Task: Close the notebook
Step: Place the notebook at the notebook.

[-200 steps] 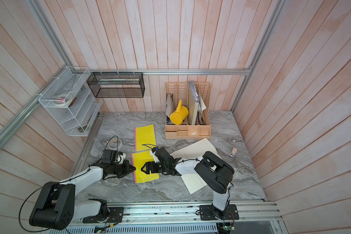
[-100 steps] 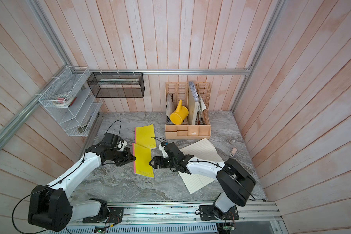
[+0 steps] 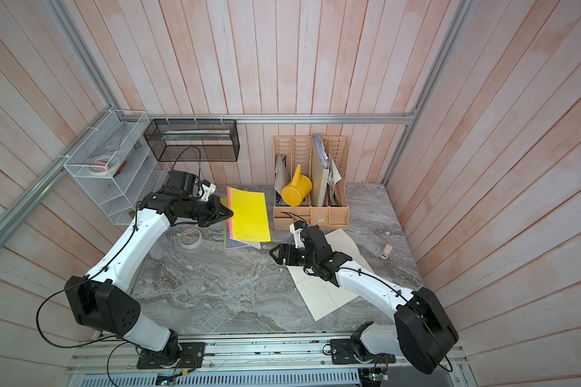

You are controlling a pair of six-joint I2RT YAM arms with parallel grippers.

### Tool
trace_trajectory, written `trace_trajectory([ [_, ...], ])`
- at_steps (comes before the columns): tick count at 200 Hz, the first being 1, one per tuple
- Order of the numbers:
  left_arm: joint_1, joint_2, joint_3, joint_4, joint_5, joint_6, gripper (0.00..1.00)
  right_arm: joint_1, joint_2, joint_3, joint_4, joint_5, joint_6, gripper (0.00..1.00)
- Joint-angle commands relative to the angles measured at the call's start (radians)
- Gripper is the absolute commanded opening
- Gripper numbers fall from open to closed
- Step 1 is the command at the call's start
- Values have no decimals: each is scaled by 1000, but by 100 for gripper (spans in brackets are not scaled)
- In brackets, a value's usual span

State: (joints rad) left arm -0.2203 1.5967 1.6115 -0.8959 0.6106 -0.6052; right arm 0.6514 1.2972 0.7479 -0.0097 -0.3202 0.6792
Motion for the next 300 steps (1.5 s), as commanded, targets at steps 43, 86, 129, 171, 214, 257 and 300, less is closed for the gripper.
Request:
trace_trajectory([
  [43, 54, 94, 59, 102, 50, 19, 0, -24, 19, -26, 2, -35, -18, 90],
  [86, 62, 254, 140, 214, 18, 33, 0, -26, 7, -38, 23, -35, -10, 90],
  [129, 80, 405, 256, 290, -15, 19, 0, -46, 26, -51, 19, -50, -9, 90],
  [171, 111, 505, 279, 402, 8, -33, 0, -61, 38, -59, 19, -63, -9, 90],
  [214, 125, 622, 282, 463, 23, -70, 0, -77, 55, -61, 15, -75, -15, 90],
  [257, 133, 682, 319, 400, -114, -33, 0, -85, 80, -54, 26, -93, -14, 90],
  [300, 133, 735, 393, 253, -277, 47, 0, -86, 100, -43, 35, -108, -23, 90],
])
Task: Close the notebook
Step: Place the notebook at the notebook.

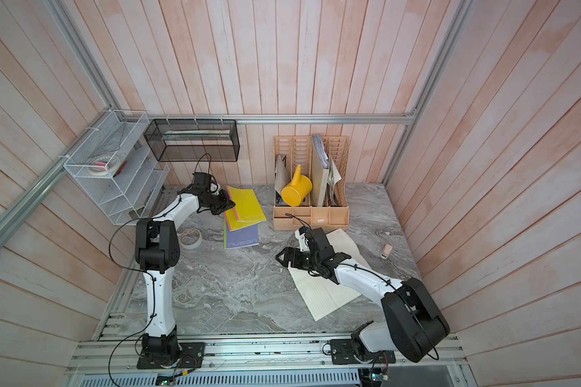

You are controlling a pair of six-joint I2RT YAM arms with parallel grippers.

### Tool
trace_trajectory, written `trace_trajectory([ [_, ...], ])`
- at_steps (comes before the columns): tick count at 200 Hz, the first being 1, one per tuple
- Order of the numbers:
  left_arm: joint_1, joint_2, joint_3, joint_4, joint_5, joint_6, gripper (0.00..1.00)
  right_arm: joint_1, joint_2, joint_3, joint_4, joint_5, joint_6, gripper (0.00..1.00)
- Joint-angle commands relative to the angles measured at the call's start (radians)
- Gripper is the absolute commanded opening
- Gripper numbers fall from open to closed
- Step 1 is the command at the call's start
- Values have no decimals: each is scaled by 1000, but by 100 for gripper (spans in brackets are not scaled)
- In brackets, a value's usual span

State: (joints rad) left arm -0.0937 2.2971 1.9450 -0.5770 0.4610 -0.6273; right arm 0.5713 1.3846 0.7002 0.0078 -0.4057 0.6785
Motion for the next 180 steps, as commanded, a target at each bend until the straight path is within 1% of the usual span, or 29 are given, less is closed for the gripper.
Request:
trace_trajectory([
  [1, 6, 36, 62, -70, -130, 71, 0, -6, 13, 4, 17, -22, -22, 90],
  [21, 6, 67, 104, -130, -196, 97, 0, -7, 10, -2, 17, -25, -22, 90],
  [42, 6, 108, 144, -186, -231, 120, 0, -7, 2, -13, 19, -22, -19, 90],
  [66, 2, 132, 140, -208, -240, 135, 0, -8, -3, -25, 23, -21, -14, 90],
  [111, -5, 158, 127, -263, -327, 162, 0, -9, -2, -25, 24, -26, -17, 90],
  [132, -15, 167, 130, -290, -399, 190, 0, -9, -1, -29, 26, -28, -16, 90],
  [157, -43, 194, 143, -331, -523, 235, 0, -8, -1, -33, 26, -28, -16, 90],
  [180, -62, 213, 131, -338, -567, 245, 0, -8, -1, -38, 32, -30, -13, 90],
])
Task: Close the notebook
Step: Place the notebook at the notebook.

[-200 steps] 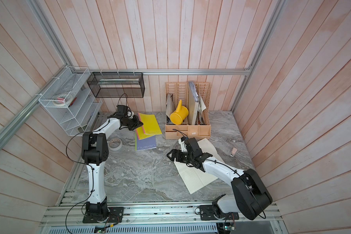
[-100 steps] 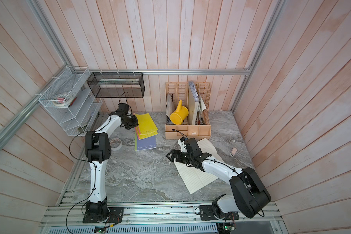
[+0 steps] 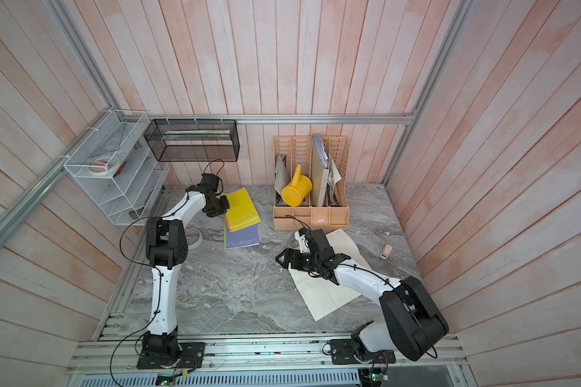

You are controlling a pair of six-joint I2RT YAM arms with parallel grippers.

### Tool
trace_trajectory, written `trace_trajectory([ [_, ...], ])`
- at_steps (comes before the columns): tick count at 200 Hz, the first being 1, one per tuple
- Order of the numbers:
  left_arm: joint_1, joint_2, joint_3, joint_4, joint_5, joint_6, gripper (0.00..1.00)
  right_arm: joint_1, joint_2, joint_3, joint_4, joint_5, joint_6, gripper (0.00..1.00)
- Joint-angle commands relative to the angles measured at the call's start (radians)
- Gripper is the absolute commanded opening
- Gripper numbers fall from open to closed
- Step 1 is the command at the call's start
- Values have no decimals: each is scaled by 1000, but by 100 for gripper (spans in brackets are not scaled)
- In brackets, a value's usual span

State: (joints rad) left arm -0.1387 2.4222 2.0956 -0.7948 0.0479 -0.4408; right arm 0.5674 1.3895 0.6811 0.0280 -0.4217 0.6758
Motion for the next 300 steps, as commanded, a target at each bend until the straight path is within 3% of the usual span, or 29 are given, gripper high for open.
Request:
trace_trajectory([
  [1, -16, 87, -20, -122, -156, 58, 0, -5, -6, -19, 12, -14, -10, 90],
  [52, -33, 118, -7, -144, -198, 55, 0, -5, -25, -39, 11, -11, -5, 90],
  [92, -42, 167, 81, -218, -214, 56, 0, -6, -40, -60, 21, -6, 10, 90],
  [123, -27, 150, 57, -201, -99, 36, 0, -5, -41, -60, 20, -8, 8, 90],
  [155, -21, 105, -2, -153, -8, 21, 28, -6, -41, -59, 17, -10, 8, 90],
  [183, -21, 44, -69, -103, 24, 11, 40, -5, -37, -56, 21, -15, 9, 90],
  [204, -11, 24, -97, -77, 35, 2, 42, -5, -35, -54, 26, -19, 13, 90],
  [255, 54, 11, -166, 45, 184, -47, 42, -5, -39, -55, 17, -17, 13, 90],
  [276, 71, 34, -112, 27, 187, -43, 42, -6, -40, -54, 12, -12, 14, 90],
  [300, 89, 84, -38, 11, 270, -30, 42, -5, -35, -49, 11, -12, 13, 90],
])
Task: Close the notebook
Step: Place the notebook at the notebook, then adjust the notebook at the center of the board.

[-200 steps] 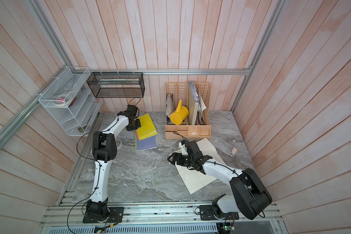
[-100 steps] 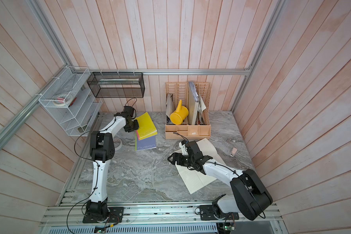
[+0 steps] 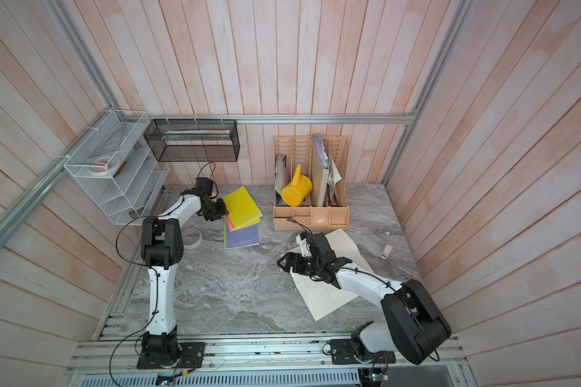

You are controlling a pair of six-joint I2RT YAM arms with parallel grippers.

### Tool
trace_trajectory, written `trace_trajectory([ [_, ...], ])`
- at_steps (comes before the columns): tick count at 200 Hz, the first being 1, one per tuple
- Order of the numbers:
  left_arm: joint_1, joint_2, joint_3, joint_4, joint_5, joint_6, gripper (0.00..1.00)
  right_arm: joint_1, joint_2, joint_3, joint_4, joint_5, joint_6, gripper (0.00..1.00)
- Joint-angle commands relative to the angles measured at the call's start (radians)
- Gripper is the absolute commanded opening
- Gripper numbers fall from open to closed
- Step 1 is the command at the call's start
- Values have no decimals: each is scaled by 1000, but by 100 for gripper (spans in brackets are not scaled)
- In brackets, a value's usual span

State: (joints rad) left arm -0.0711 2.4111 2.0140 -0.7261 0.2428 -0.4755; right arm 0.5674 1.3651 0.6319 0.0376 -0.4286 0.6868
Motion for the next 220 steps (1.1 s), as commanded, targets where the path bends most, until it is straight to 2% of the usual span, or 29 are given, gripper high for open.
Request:
trace_trajectory([
  [1, 23, 99, 47, -58, 80, 5, 42, -5, -11, 1, 1, -4, 2, 90],
  [22, 27, 136, 101, -94, 90, 7, 42, -4, -8, 5, 0, -3, 5, 90],
  [36, 28, 134, 96, -85, 69, -5, 41, -5, -5, 9, 0, -3, 5, 90],
  [60, 40, 137, 89, -56, 98, -22, 36, -5, -1, 11, -4, -4, 2, 90],
  [129, 48, 162, 96, 17, 145, -35, 35, -5, -15, 7, -16, 2, 2, 90],
  [139, 48, 157, 87, 30, 153, -35, 29, -6, -15, 4, -15, 2, 3, 90],
  [153, 51, 145, 59, 62, 169, -38, 9, -5, -16, 0, -16, 2, 5, 90],
  [164, 51, 139, 47, 73, 167, -41, 0, -5, -18, -3, -13, 1, 5, 90],
  [188, 51, 119, 28, 70, 147, -25, 0, -4, -27, -12, -5, 2, 13, 90],
  [220, 53, 36, -74, 131, 142, -1, 0, 2, -31, -22, 1, 1, 17, 90],
])
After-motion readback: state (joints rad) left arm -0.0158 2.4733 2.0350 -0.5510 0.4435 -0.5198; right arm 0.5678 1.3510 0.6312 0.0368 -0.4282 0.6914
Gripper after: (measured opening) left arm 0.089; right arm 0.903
